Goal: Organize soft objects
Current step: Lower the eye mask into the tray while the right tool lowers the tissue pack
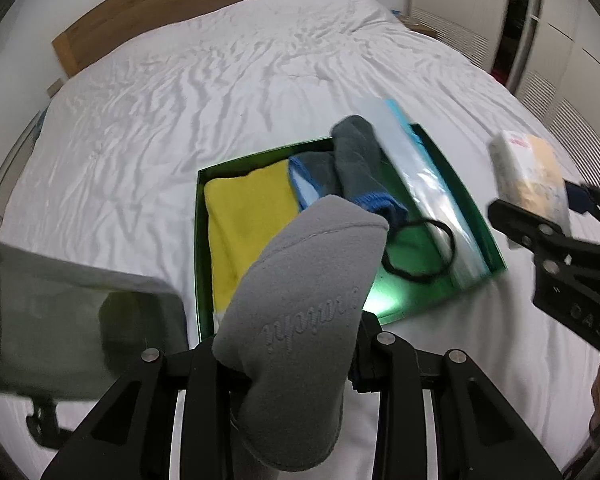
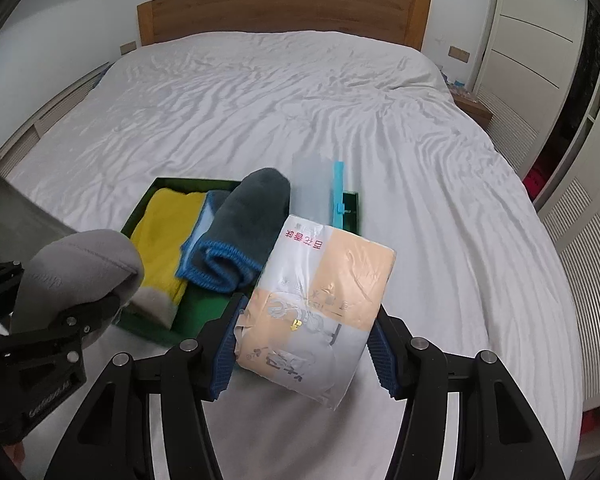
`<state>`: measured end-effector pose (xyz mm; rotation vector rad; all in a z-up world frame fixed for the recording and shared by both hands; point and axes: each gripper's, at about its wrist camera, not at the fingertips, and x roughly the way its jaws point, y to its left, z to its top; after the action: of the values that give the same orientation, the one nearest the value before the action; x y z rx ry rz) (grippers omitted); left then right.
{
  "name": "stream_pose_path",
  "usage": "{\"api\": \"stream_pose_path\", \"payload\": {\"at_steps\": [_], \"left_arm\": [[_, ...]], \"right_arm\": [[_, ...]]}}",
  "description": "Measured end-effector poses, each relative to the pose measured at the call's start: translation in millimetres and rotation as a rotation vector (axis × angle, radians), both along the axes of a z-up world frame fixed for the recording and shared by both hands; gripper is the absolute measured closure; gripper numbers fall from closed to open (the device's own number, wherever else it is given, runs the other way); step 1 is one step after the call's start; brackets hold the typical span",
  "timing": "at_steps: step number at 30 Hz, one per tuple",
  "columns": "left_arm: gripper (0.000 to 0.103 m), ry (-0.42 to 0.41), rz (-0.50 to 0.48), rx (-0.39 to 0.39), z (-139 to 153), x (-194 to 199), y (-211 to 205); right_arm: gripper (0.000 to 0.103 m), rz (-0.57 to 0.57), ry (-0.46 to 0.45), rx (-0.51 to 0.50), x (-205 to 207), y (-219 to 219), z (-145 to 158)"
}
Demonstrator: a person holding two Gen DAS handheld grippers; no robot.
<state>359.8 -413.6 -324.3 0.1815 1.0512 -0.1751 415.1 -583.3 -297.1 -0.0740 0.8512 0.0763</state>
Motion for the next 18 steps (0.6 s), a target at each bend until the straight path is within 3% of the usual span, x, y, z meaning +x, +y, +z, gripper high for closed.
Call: {"api": "stream_pose_path", "payload": {"at_steps": [12,18], "left_arm": [[0.072,-0.011,0.116,-0.142,-3.9,40.3,32.3],[0.070,0.034,0.123,-0.149,-23.5,53.1,20.5]], "right_arm": [[0.047,0.030,-0.046,-0.012,49.3,4.3,-13.8],[0.047,0.065,-0.020,-0.013,66.4,10.0,-33.9]]}}
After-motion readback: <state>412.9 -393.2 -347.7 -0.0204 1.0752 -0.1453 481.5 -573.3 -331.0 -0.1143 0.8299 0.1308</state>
